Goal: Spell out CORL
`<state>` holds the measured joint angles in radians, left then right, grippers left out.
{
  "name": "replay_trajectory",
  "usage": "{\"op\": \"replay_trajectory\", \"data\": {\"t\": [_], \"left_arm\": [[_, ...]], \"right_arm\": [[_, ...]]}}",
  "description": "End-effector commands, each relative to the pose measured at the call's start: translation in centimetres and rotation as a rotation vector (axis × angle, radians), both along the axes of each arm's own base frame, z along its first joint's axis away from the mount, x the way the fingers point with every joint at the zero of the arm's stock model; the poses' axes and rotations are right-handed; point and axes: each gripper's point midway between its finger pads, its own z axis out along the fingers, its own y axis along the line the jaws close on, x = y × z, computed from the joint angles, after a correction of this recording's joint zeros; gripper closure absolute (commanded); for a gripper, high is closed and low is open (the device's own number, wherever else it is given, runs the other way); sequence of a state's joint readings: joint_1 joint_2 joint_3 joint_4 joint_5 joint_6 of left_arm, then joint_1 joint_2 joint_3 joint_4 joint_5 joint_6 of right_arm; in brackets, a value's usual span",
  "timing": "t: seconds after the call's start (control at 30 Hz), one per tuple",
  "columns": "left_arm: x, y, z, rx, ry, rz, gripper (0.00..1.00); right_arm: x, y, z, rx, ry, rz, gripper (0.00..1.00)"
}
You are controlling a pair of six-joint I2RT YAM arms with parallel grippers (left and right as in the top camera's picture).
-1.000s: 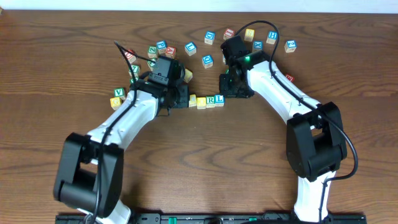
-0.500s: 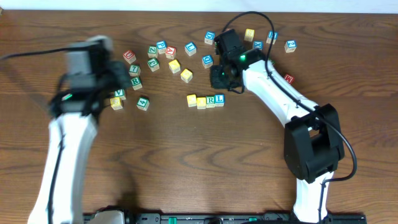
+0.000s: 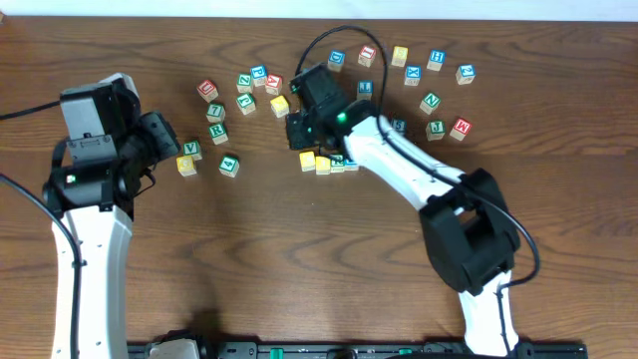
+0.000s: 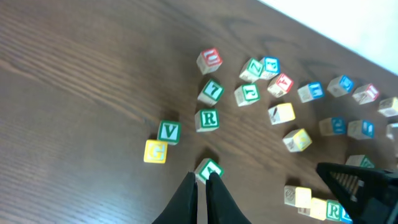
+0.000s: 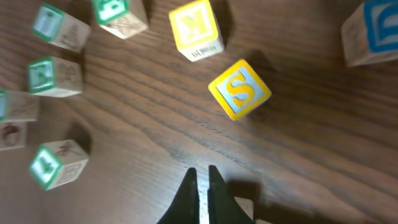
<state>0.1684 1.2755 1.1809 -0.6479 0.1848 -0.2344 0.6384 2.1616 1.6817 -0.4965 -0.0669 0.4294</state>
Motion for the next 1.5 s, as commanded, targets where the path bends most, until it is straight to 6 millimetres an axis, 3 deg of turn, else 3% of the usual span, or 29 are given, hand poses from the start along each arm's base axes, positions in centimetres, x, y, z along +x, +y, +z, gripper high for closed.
{"op": "replay_trajectory", "data": {"t": [0.0,0.27,0.4,0.6,1.47], "left_arm": [[0.2,0.2,-0.3,0.005,0.014,-0.004,0.93],[0.2,0.2,-0.6,0.003,0.024,-0.004,0.93],[0.2,0.2,-0.6,0.004,0.025,-0.004,0.93],[0.2,0.4,-0.6,0.012,0.026,0.003,0.92],[0.2,0.6,-0.6,0.020,0.028,0.010,0.92]], "right_arm": [[1.1,-0.4,-0.5,-0.046,-0.045,-0.061,0.99],[0.5,0.1,-3.1,-0.056,0.003,-0.048,0.99],[-0.5,1.8,-3.2,-0.021,0.011,0.066,0.99],[-1.7,2.7,-3.5,-0.034,0.022,0.093,0.99],[-1.7,0.1,-4.5,-0.125,0.055,-0.064,0.99]]}}
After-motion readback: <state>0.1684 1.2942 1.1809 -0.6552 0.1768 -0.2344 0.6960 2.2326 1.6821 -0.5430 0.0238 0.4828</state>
